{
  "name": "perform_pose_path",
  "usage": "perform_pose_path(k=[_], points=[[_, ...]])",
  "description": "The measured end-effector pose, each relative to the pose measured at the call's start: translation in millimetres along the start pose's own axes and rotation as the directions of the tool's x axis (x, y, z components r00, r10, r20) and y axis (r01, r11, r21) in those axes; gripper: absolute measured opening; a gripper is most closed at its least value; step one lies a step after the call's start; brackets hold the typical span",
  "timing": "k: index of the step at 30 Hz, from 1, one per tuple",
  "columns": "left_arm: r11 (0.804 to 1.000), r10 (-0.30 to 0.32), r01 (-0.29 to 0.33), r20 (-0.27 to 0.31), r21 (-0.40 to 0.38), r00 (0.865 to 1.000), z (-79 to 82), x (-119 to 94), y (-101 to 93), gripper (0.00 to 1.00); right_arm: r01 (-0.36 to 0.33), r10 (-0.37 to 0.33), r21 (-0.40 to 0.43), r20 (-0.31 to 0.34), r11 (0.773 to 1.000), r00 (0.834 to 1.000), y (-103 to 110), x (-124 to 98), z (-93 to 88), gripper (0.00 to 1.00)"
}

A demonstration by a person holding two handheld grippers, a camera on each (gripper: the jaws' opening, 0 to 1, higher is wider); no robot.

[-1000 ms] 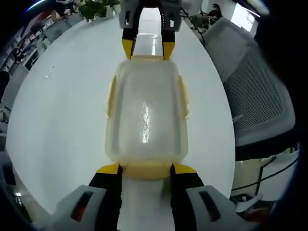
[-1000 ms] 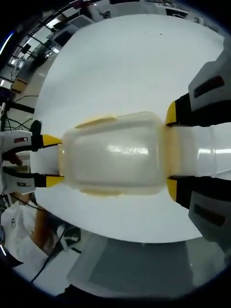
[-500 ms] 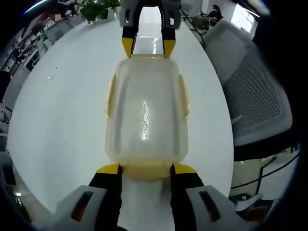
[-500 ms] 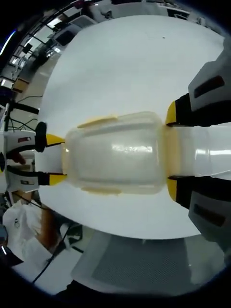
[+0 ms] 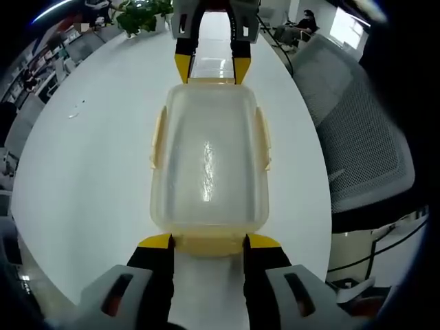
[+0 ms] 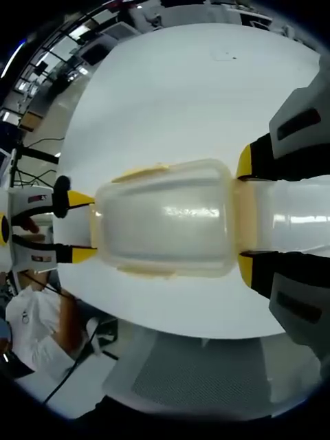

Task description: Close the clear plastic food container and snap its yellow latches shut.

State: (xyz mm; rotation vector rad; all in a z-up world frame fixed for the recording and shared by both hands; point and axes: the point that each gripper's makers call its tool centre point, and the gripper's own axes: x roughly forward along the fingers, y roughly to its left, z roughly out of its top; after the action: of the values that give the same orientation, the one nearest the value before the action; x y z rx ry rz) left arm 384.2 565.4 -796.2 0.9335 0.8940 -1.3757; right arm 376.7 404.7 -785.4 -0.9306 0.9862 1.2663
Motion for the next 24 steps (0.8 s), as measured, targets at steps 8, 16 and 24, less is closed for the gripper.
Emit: perform_pose_path(k=[8, 16, 24], points=[[1.000, 0.006, -0.006, 0.008, -0.002, 1.000, 5.4, -2.8, 4.2, 0.38, 0.004, -0.004, -0.005, 0.006, 1.000, 1.000, -5.1, -8.7, -1.3, 0.39], [1.000, 0.001, -0.001, 0.010, 0.001, 1.000, 19.2, -1.3, 4.3, 0.38, 0.008, -0.008, -0.007, 0.002, 1.000, 1.000, -4.8, -17.9, -11.4, 0.39], [1.000, 0.002, -0.003, 0.018, 0.012, 1.000, 37.9, 2.4, 3.9, 0.38, 0.016, -0.016, 0.001, -0.001, 1.000, 1.000, -3.2, -29.1, -27.4, 0.39]])
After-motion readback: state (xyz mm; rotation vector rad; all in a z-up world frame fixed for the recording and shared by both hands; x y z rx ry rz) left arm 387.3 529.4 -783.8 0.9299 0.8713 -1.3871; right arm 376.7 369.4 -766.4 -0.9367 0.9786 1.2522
